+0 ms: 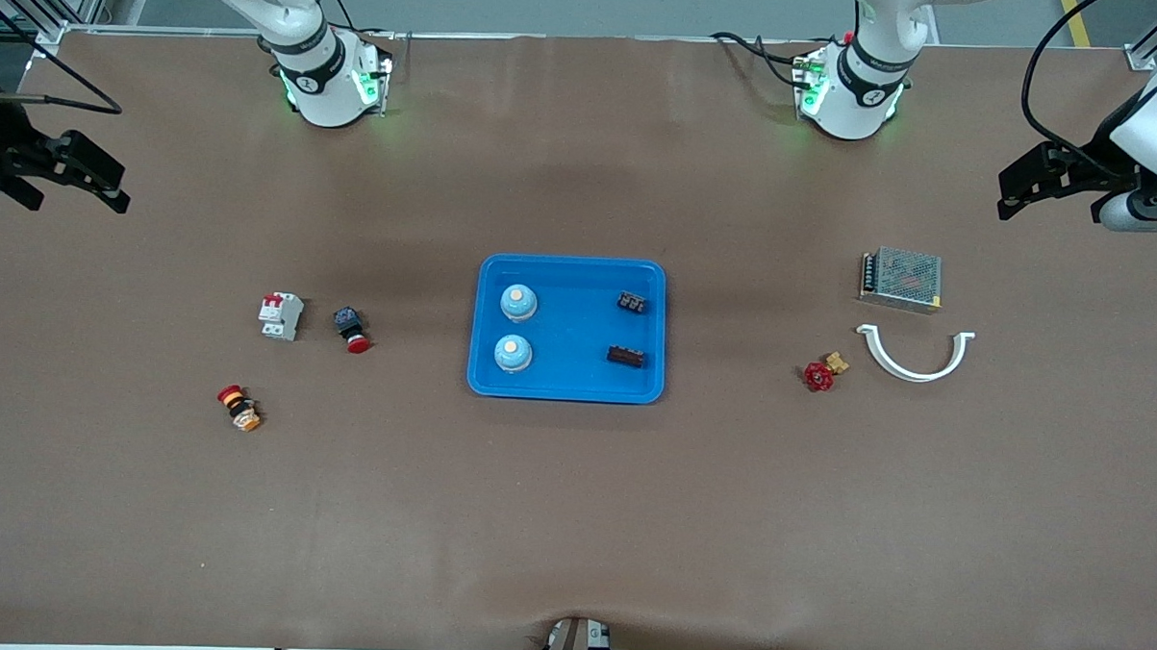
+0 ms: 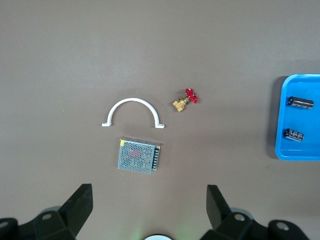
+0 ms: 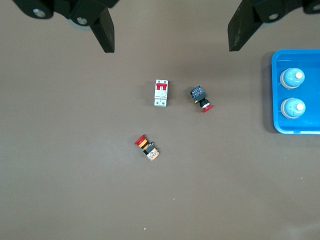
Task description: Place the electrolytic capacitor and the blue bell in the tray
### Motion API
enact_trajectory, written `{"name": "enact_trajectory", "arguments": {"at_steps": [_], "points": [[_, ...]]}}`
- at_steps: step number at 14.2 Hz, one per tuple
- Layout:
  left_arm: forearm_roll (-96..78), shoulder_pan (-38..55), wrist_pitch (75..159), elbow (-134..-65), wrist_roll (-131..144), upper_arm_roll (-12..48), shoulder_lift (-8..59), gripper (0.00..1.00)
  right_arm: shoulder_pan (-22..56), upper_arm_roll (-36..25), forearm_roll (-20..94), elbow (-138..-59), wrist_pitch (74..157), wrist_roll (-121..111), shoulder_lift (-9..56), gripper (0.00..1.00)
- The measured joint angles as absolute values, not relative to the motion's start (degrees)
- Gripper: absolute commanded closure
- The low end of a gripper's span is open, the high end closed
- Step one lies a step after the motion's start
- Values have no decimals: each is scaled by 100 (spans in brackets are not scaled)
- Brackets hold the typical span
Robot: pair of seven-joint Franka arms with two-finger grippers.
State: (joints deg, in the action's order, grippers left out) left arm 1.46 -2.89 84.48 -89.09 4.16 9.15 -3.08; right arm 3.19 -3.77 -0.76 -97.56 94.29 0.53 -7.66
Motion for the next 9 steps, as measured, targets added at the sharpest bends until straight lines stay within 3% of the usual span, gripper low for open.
{"name": "enact_trajectory", "arguments": {"at_steps": [9], "points": [[146,-295,8456,-8907,416,876,-308,0,-131,-302,90,-9741,9431,-373,-677,0]]}}
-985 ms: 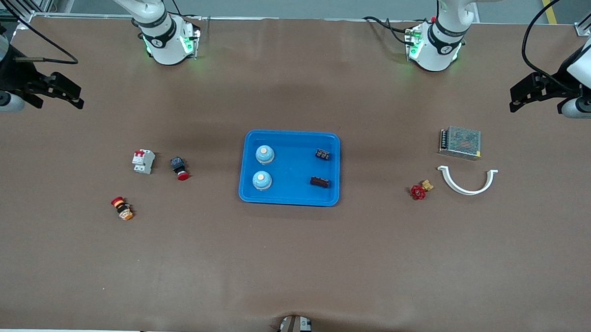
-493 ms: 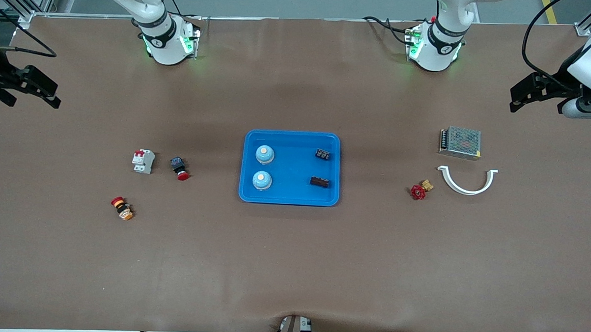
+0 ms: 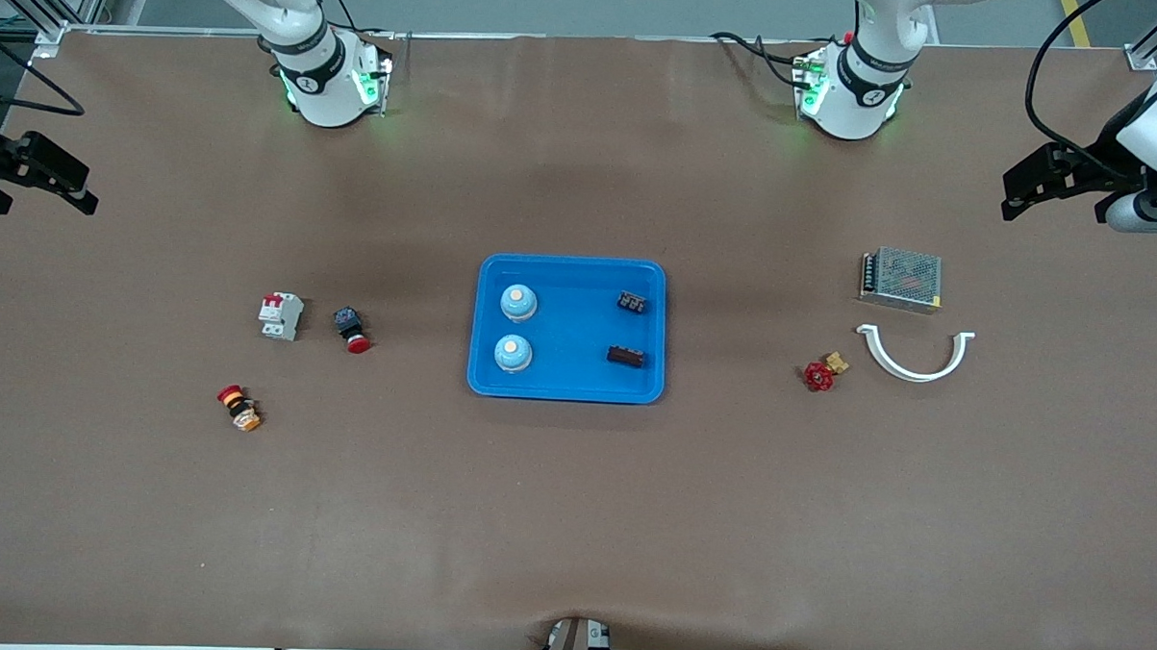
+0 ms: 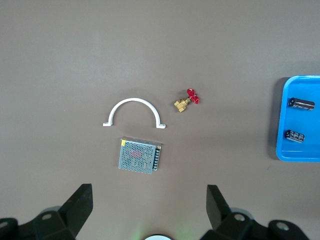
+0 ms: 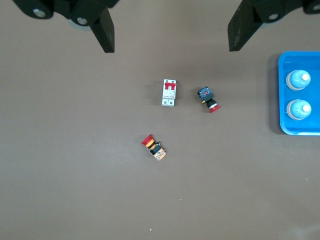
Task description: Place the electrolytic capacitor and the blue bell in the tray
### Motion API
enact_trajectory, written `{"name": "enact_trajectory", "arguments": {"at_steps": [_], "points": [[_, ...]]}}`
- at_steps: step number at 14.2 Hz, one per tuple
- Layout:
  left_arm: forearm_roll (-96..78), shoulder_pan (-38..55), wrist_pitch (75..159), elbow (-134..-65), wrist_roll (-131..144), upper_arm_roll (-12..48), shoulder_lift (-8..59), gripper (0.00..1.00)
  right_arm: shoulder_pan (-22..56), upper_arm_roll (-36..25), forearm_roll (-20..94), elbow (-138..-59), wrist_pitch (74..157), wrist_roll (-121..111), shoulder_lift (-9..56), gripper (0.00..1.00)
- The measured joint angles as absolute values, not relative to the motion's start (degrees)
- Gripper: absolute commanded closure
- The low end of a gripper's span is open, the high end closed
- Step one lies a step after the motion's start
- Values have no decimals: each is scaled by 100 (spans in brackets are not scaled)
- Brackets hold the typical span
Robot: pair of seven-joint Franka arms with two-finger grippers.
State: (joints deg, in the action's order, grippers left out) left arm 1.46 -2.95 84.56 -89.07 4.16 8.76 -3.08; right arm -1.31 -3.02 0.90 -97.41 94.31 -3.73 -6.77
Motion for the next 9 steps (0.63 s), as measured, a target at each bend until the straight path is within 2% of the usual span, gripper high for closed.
{"name": "enact_trajectory", "arguments": {"at_steps": [9], "points": [[146,-303,8468,-8902,416,852,-308,0,-130,-268,92,-9741,9435,-283,-676,0]]}}
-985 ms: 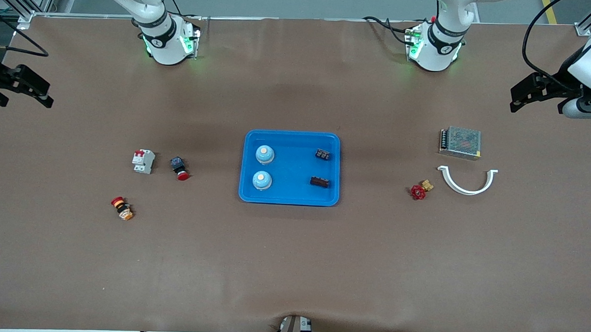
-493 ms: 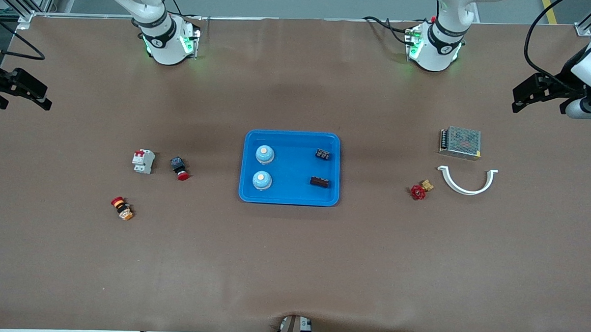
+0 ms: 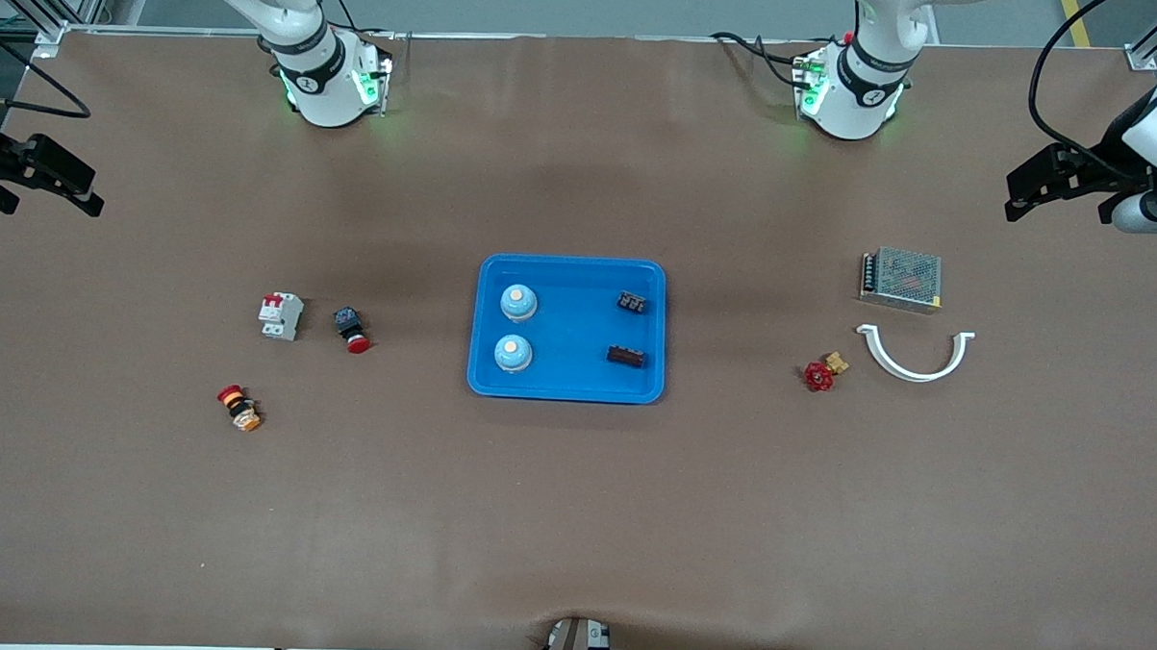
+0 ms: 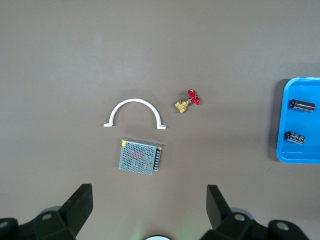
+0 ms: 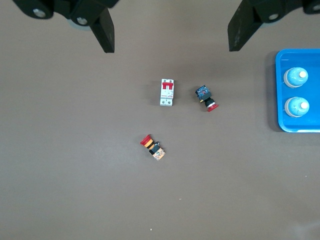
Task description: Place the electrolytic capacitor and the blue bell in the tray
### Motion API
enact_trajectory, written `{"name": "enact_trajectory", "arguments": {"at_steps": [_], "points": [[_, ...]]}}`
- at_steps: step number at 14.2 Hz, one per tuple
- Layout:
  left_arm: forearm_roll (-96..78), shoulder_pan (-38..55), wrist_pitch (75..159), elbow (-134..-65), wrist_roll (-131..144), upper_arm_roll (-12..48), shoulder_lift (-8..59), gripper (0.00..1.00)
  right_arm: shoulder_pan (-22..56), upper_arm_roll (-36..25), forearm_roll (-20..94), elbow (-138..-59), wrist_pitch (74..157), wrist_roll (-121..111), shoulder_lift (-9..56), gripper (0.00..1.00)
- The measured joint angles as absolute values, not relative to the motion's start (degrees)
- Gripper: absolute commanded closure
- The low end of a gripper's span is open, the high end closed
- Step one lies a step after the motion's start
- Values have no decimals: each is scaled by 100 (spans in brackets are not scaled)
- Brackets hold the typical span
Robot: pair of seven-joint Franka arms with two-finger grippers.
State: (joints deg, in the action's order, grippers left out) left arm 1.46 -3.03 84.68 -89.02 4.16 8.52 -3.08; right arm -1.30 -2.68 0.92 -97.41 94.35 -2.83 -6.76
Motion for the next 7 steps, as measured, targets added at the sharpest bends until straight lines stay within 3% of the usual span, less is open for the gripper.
{"name": "enact_trajectory", "arguments": {"at_steps": [7], "points": [[146,-303,8486,-8867,416,850,-305,0,-130,-265,92,-9741,9447,-283,-675,0]]}}
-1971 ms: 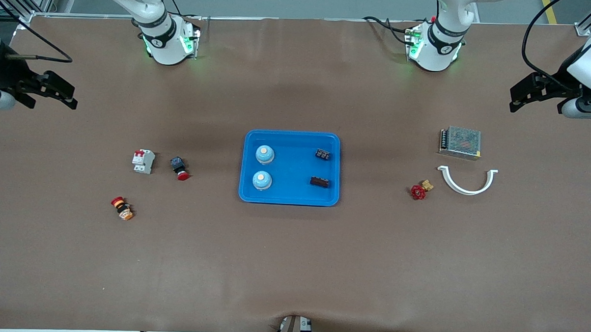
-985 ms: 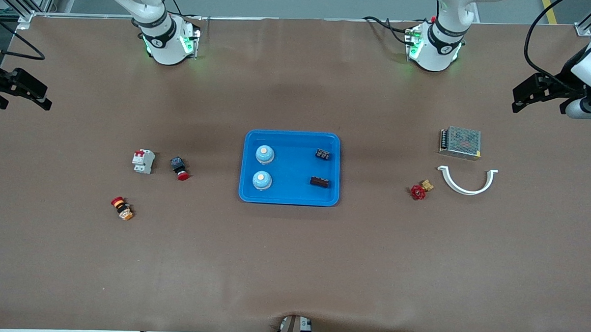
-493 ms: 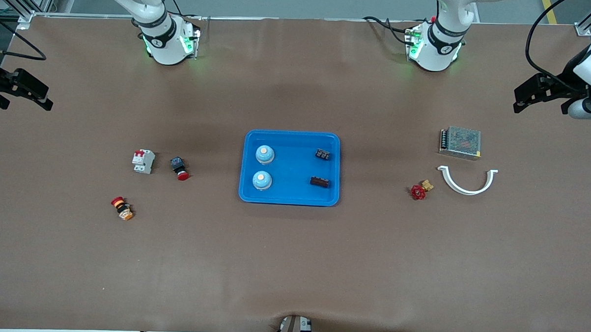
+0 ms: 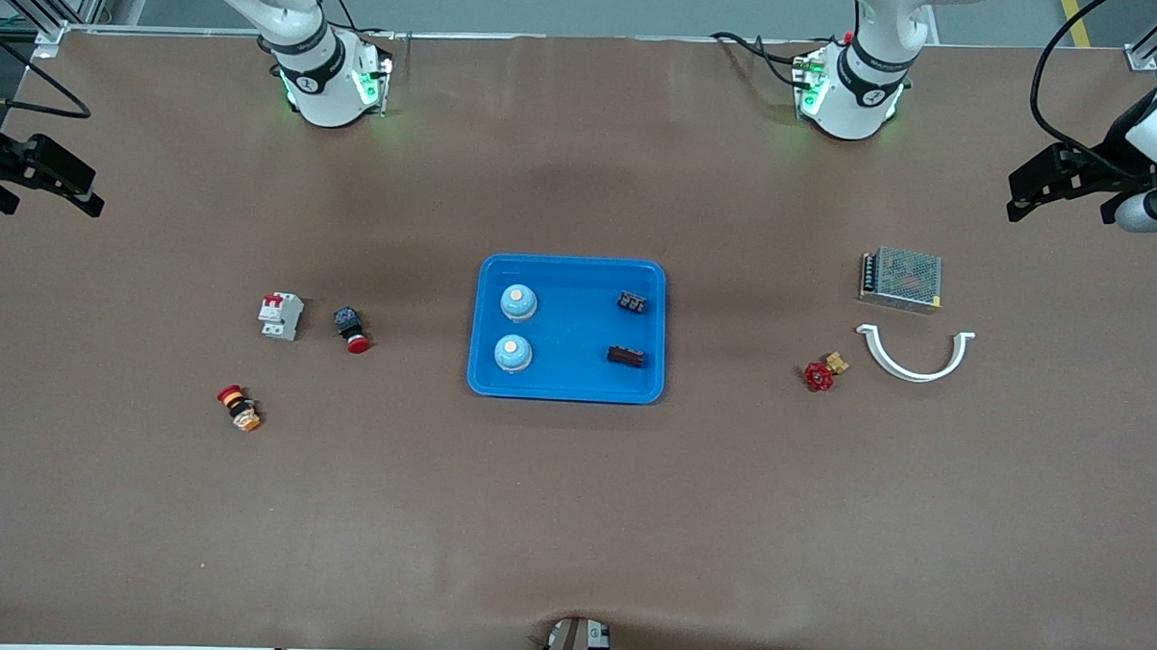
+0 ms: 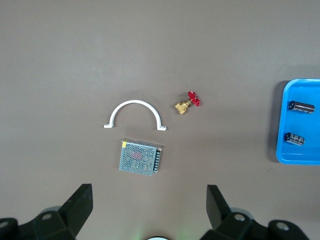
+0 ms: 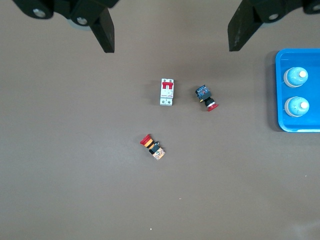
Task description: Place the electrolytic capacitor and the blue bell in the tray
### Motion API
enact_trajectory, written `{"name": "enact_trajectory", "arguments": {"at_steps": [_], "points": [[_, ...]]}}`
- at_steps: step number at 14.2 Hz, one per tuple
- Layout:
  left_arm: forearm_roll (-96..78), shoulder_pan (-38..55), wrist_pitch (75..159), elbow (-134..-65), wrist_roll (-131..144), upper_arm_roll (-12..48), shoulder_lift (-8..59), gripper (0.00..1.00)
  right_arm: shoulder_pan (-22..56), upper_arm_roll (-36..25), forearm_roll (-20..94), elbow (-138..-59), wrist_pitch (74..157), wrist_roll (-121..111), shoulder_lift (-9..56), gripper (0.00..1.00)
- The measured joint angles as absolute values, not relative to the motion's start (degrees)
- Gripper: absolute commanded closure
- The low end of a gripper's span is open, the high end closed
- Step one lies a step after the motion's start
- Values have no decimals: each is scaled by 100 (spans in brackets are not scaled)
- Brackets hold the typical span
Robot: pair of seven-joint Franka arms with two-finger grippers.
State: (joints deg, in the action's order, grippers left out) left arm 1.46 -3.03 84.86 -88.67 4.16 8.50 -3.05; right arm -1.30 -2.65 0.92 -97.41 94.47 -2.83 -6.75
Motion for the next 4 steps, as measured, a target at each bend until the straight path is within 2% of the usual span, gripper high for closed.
{"name": "enact_trajectory", "arguments": {"at_steps": [4], "points": [[146,-303,8488,-8856,416,850,-272,0,-130,-264,92,-9741,9449,-283,-673,0]]}}
